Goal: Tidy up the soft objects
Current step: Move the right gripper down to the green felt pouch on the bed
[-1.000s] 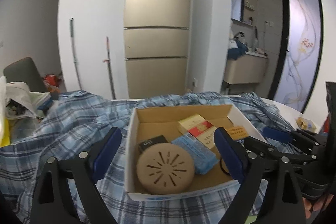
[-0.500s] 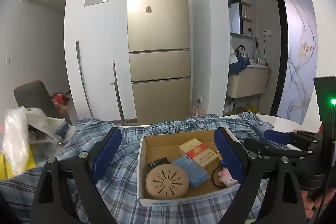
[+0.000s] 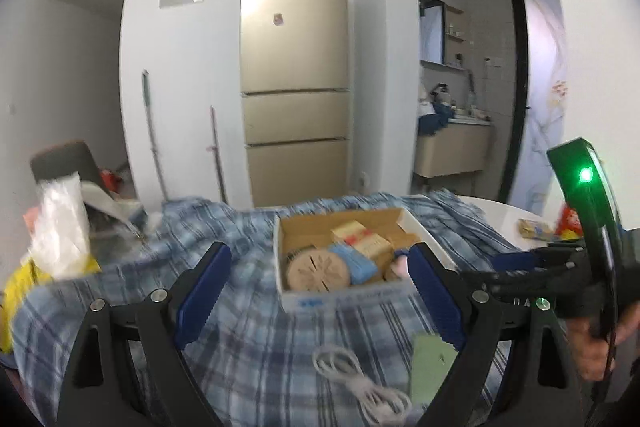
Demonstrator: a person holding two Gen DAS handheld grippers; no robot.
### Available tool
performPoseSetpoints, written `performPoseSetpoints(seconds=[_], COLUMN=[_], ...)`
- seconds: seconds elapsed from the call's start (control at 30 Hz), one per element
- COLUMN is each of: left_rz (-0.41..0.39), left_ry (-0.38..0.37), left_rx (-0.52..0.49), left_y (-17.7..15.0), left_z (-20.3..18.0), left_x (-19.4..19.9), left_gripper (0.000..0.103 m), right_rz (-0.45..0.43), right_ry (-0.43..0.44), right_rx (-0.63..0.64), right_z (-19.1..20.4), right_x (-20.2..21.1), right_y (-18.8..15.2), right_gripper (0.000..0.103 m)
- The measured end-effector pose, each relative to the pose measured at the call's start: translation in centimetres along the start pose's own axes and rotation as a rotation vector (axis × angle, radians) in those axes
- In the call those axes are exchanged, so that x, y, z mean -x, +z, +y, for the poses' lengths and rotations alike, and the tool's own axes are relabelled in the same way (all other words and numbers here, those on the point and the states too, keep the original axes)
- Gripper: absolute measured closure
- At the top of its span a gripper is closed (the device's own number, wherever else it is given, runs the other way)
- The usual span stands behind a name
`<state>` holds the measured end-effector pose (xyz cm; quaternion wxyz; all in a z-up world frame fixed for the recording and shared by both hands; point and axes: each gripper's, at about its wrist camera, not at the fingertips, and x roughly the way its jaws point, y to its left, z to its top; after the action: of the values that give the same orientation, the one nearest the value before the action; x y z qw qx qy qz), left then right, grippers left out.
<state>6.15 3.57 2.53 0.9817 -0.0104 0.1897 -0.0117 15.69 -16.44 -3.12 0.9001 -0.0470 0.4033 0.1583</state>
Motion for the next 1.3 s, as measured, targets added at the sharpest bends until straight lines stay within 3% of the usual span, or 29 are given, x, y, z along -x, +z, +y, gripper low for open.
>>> performPoseSetpoints(seconds=[0.1,0.3,0.53,0.63,0.77,0.9,1.3], left_rz=[0.009,0.095,0.069,0.072,0.068,0.052,0.065], left_ry=[-0.007,-0.007,0.009,0.007,0.001,0.010,0.016], left_rx=[0.025,0.070,0.071,0.055,0.047,0.034,0.095], left_y=[-1.9,-4.0,-4.3,-4.3,-4.4,-4.4,-4.4], left_z=[1.0,1.8,2.0,1.6,1.3,1.0,2.3], left_x=[0.1,-2.0,-1.4,-1.4,-1.3,-0.9,-1.2], left_gripper=[0.012,0.012,0.011,0.011,0.011,0.011,0.011], right_rz=[-0.028,0.068,0.129,0.193,0.334,0.405,0.416], right_ry=[0.002,-0.029,-0.034,0.000,0.127,0.113,0.053], right_rx=[-0.075,-0.065,-0.049,-0.066,-0.178,-0.206,-0.214], right_z=[-0.7,-0.3,0.7,1.0,0.7,0.7,3.1], right_x=[0.6,-0.9,-2.1,-3.0,-4.4,-5.4,-5.9], right_y=[-1.9,-3.7,-3.9,-4.2,-5.3,-6.3,-6.2], right_gripper=[0.044,0.042,0.042,0.042,0.042,0.042,0.037])
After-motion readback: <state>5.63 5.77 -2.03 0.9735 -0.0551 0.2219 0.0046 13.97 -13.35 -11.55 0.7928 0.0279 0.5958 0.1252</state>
